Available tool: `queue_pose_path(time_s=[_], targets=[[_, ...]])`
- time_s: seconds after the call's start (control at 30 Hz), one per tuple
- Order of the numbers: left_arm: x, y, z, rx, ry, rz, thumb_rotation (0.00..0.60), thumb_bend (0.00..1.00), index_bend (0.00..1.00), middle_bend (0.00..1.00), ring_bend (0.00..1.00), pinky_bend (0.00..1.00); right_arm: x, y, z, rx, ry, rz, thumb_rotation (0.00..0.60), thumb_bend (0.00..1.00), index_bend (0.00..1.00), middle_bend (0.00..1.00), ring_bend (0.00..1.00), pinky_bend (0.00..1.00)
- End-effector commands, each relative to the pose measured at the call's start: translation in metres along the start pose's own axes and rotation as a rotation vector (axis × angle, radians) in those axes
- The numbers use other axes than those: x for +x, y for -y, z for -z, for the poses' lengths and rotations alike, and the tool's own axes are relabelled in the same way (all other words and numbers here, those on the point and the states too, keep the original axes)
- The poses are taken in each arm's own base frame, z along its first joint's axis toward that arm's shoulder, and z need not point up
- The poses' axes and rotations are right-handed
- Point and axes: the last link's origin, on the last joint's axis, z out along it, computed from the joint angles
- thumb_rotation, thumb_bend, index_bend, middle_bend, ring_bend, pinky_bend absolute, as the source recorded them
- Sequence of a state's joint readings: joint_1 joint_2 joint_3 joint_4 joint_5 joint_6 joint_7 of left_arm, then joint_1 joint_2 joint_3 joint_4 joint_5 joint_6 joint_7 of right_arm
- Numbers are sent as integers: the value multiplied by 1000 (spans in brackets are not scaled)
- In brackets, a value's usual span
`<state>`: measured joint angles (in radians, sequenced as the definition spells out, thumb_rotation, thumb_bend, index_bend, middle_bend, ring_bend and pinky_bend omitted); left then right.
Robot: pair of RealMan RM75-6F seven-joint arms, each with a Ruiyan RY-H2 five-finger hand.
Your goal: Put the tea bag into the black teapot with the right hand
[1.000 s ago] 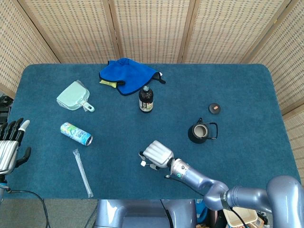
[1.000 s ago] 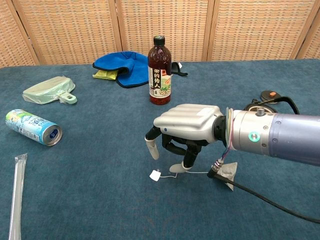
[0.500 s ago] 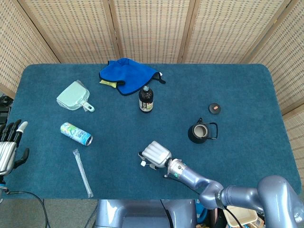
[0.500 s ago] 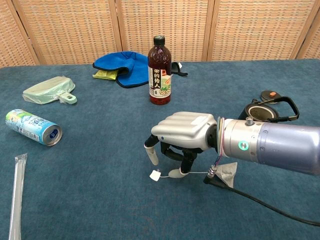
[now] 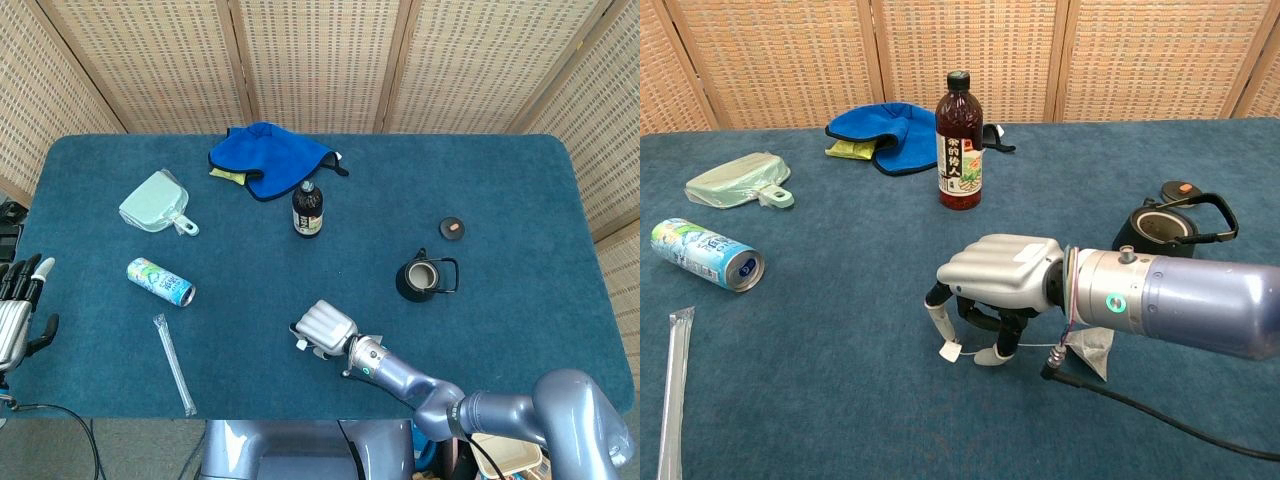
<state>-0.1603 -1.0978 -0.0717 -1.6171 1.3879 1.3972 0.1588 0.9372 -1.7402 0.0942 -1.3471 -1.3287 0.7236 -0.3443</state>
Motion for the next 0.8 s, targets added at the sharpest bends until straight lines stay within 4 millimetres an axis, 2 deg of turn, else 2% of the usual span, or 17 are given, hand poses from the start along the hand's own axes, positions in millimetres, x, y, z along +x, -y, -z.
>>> queue_pose_path(time_s=[0.03, 0.8], targets=[[0, 1, 0, 1, 0, 0, 600, 477, 0, 0, 0, 0, 0, 1, -1, 2, -1, 1, 600, 444, 493, 880, 866, 976], [-4, 7, 1, 16, 5, 6, 600, 477, 0, 0, 0, 0, -4, 5, -9, -6, 17, 4, 600, 444, 523, 880, 866, 976]])
